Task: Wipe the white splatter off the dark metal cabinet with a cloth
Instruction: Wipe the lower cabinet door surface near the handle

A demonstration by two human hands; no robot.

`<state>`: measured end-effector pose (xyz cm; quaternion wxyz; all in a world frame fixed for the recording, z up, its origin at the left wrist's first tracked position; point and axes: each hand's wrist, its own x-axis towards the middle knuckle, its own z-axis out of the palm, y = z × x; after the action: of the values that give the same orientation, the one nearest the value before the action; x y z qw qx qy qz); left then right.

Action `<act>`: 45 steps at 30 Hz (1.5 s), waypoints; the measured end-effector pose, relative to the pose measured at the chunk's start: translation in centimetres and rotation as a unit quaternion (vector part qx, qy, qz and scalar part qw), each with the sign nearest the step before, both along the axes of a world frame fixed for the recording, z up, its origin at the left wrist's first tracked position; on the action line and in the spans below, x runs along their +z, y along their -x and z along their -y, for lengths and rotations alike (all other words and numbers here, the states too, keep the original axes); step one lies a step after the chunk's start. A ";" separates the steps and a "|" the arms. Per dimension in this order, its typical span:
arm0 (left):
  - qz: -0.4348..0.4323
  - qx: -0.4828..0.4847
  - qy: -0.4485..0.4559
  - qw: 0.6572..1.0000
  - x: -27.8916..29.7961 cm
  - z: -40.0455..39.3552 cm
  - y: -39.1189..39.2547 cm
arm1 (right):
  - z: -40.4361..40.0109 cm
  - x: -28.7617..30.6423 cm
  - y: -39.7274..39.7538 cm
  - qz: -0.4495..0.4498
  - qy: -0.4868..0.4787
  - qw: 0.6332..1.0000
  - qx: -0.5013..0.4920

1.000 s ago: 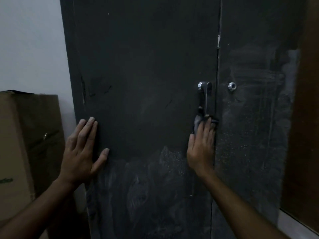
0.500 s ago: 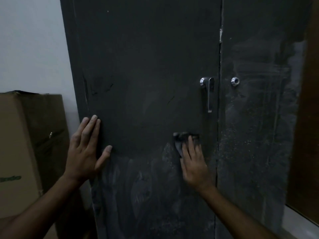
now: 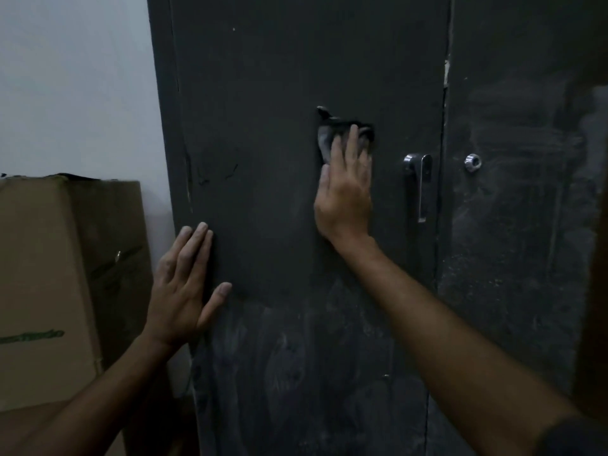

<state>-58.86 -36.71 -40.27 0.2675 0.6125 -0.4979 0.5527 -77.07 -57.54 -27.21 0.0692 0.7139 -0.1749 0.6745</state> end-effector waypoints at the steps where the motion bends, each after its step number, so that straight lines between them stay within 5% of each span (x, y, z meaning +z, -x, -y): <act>1: 0.001 -0.003 -0.002 1.000 0.0 0.0 0.0 | -0.9 -0.7 -0.8 0.011 -0.005 1.000 -0.002; 5: 0.001 -0.014 -0.006 1.000 0.1 -0.1 0.0 | -0.5 -12.0 0.8 -0.192 0.243 0.951 0.024; 7: 0.004 -0.013 -0.006 1.000 0.1 0.0 -0.1 | 2.8 -16.2 4.3 -0.278 0.284 0.917 0.010; 9: 0.002 -0.013 -0.004 1.000 0.0 0.1 -0.2 | 5.6 -16.8 6.9 -0.263 0.224 0.938 -0.009; 12: -0.004 -0.009 -0.004 1.000 -0.1 0.1 -0.2 | 5.1 -11.6 5.6 -0.099 0.053 0.993 -0.019; 15: -0.003 -0.002 -0.007 1.000 -0.1 0.0 -0.2 | -0.2 -5.5 0.4 0.031 -0.067 0.997 -0.005; 21: 0.006 -0.005 -0.003 1.000 -0.3 0.1 -0.5 | 0.4 -18.2 2.1 -0.213 0.232 0.949 0.015; 26: -0.002 -0.012 0.000 1.000 -0.3 0.2 -0.6 | 9.3 -22.9 10.5 -0.154 0.003 0.986 -0.070; 30: -0.003 -0.015 0.003 1.000 -0.3 0.3 -0.4 | 6.4 -21.5 8.6 -0.010 -0.247 0.965 -0.089; 32: -0.007 -0.015 0.002 1.000 -0.3 0.2 -0.3 | 2.7 -22.0 5.6 -0.032 -0.240 0.966 -0.092; 35: -0.009 -0.013 0.002 1.000 -0.3 0.2 -0.5 | 2.7 -22.5 5.2 -0.197 -0.088 0.975 -0.046; 37: -0.005 -0.015 0.002 1.000 -0.3 0.3 -0.5 | 6.2 -19.8 7.4 -0.211 -0.020 0.976 -0.052; 41: 0.005 -0.017 0.007 1.000 -0.4 0.3 -0.6 | 8.6 -20.7 10.3 -0.069 -0.211 0.974 -0.055; 45: 0.005 -0.012 0.008 1.000 -0.4 0.3 -0.5 | 6.1 -30.5 11.2 -0.143 -0.296 0.944 -0.022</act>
<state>-58.34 -36.97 -40.64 0.2768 0.6014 -0.5020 0.5565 -88.29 -63.64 -57.75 -0.1069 0.7870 -0.3705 0.4815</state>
